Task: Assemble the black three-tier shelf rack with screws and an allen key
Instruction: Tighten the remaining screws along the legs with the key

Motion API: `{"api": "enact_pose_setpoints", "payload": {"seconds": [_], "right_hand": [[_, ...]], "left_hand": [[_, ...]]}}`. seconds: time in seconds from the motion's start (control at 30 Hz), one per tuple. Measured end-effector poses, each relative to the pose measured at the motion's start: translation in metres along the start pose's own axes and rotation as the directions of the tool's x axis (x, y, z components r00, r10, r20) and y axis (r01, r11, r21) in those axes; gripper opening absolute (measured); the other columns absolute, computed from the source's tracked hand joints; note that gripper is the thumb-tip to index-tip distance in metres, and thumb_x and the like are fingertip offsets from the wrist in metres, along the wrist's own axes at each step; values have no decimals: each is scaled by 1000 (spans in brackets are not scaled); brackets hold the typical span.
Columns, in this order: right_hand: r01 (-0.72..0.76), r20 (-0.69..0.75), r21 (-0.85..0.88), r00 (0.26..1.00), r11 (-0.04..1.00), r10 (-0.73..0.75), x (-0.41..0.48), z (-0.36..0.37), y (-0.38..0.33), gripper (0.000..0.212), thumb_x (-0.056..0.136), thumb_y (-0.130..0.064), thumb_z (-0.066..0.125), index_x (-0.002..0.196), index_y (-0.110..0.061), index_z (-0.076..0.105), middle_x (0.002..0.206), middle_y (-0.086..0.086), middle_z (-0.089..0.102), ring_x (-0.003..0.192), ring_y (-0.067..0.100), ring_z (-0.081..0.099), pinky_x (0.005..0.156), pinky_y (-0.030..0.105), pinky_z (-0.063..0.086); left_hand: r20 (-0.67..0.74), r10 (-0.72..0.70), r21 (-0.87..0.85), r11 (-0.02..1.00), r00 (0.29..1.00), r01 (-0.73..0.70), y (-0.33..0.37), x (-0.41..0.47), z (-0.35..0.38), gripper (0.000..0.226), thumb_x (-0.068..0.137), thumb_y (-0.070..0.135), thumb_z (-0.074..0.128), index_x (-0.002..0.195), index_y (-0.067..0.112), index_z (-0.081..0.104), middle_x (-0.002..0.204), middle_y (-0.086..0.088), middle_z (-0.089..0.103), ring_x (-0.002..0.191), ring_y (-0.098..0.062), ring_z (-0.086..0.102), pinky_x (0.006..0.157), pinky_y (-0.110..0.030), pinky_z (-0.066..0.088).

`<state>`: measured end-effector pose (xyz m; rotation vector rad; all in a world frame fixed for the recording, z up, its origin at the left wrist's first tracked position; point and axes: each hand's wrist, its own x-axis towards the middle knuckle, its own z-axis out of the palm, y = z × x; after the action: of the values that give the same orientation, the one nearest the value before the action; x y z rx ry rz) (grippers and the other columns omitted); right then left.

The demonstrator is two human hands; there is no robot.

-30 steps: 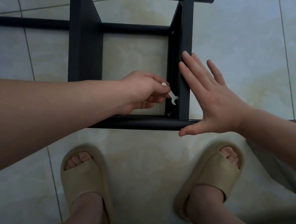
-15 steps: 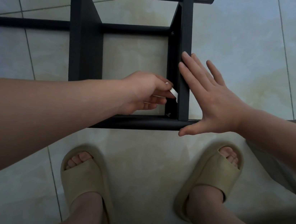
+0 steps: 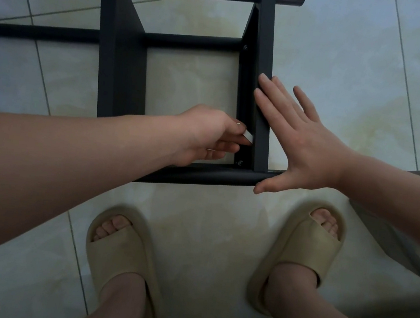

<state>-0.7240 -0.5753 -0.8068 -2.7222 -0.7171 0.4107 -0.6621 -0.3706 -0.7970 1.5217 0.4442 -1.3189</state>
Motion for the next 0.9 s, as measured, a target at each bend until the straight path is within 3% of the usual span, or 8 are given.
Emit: {"api": "enact_pose_setpoints", "payload": {"seconds": [0.33,0.7,0.9], "right_hand": [[9,-9,2,1000,1000,-9,1,1,1,138,69,-96,47,162,-5,2,170,14,-4,157,27,-7,124,61,6],[7,-8,7,1000,1000,-7,1,1,1,138,69,-97,45,162,-5,1,170,14,-5,157,26,-8,125,59,4],[4,-3,6,1000,1000,-4,1,1,2,138,69,-96,46,162,-4,2,170,14,-5,157,27,-7,124,60,4]], "left_hand": [[19,-36,-54,998,999,37,2,-4,7,14,100,19,53,90,16,63,71,5,72,67,-7,60,62,-21,44],[97,-54,29,998,994,51,-1,-4,-1,14,101,18,52,91,19,62,81,5,75,83,-11,63,75,-28,46],[65,-24,121,993,998,16,-4,-1,-7,12,99,16,56,91,19,64,82,6,72,86,-11,64,75,-30,47]]}}
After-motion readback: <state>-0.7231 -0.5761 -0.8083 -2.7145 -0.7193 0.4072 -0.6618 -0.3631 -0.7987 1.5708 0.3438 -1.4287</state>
